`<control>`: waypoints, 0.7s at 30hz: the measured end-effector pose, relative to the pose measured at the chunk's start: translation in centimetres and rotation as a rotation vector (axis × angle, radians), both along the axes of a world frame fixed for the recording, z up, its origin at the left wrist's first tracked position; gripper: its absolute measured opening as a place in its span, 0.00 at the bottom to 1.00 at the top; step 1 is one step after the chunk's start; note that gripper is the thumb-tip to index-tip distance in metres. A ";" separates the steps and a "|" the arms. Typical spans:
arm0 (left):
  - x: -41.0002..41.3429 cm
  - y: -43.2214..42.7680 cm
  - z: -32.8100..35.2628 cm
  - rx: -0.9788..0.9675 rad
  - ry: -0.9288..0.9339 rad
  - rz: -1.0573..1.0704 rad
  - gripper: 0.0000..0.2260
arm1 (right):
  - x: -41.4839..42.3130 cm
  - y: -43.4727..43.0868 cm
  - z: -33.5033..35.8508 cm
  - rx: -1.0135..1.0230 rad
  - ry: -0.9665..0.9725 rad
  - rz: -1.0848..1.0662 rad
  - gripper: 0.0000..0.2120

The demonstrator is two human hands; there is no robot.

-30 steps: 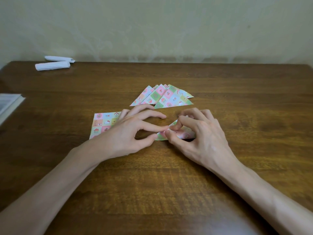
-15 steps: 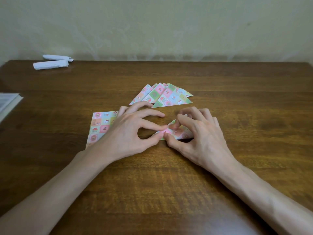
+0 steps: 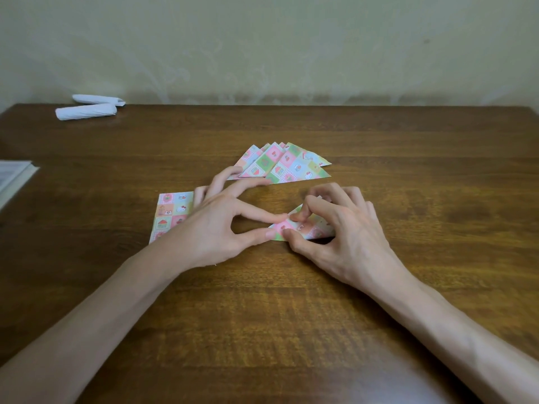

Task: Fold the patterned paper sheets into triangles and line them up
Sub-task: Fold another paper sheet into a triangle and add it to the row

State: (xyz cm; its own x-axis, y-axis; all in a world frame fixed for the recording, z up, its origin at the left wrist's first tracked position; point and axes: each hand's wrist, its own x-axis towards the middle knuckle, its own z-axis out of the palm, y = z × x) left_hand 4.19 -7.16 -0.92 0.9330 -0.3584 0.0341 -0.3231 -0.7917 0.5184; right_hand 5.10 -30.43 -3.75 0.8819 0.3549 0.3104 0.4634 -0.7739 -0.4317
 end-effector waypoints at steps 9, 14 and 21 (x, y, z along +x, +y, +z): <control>-0.4 -0.1 0.0 0.007 0.020 0.014 0.12 | -0.3 0.6 0.1 -0.020 -0.020 -0.038 0.19; -0.5 -0.2 -0.1 0.032 -0.028 0.029 0.10 | -0.1 0.8 0.2 0.004 0.014 -0.038 0.19; -0.7 -0.3 0.1 0.057 -0.044 0.022 0.11 | 0.2 -0.1 0.1 0.050 0.073 0.017 0.13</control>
